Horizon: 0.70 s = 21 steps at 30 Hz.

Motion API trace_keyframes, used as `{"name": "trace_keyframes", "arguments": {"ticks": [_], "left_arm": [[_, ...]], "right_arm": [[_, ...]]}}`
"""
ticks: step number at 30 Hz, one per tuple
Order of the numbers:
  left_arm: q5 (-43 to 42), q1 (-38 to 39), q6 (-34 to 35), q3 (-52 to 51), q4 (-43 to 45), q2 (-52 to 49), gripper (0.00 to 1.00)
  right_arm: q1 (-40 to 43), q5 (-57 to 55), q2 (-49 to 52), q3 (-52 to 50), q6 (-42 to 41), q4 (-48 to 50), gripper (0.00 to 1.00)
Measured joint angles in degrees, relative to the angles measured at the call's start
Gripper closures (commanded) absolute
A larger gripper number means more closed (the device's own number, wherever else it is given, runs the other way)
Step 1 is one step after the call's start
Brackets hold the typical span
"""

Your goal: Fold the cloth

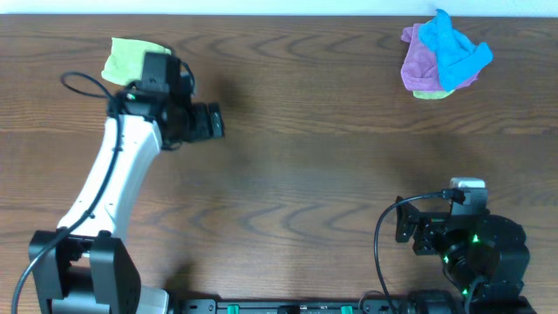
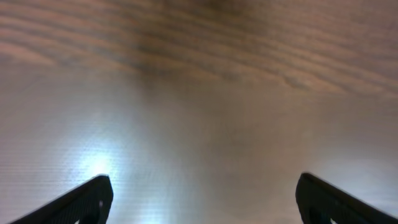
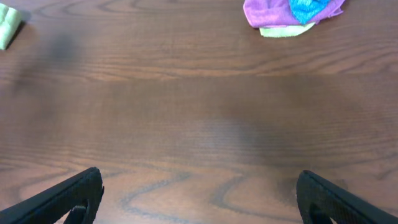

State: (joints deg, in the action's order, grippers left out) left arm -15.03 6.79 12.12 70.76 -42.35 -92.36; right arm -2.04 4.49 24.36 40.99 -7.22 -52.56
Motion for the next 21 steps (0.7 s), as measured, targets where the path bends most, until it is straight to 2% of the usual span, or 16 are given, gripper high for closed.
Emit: {"name": "trace_keyframes", "arguments": {"ticks": [3, 7, 16, 21], "left_arm": [[0.0, 0.48, 0.07, -9.94, 8.33, 5.27, 0.05], [1.4, 0.39, 0.09, -21.77, 16.98, 19.69, 0.05], [11.65, 0.02, -0.55, -39.52, 18.58, 49.68, 0.05], [15.1, -2.97, -4.33, -47.74, 17.84, 63.28, 0.05]], "right_arm": [[0.0, -0.02, 0.0, 0.0, 0.0, 0.0, 0.01], [0.0, -0.02, 0.0, -0.04, 0.0, -0.02, 0.01], [0.0, -0.02, 0.0, -0.15, -0.02, 0.02, 0.01], [0.0, -0.04, 0.0, -0.2, 0.0, 0.04, 0.01]]}}
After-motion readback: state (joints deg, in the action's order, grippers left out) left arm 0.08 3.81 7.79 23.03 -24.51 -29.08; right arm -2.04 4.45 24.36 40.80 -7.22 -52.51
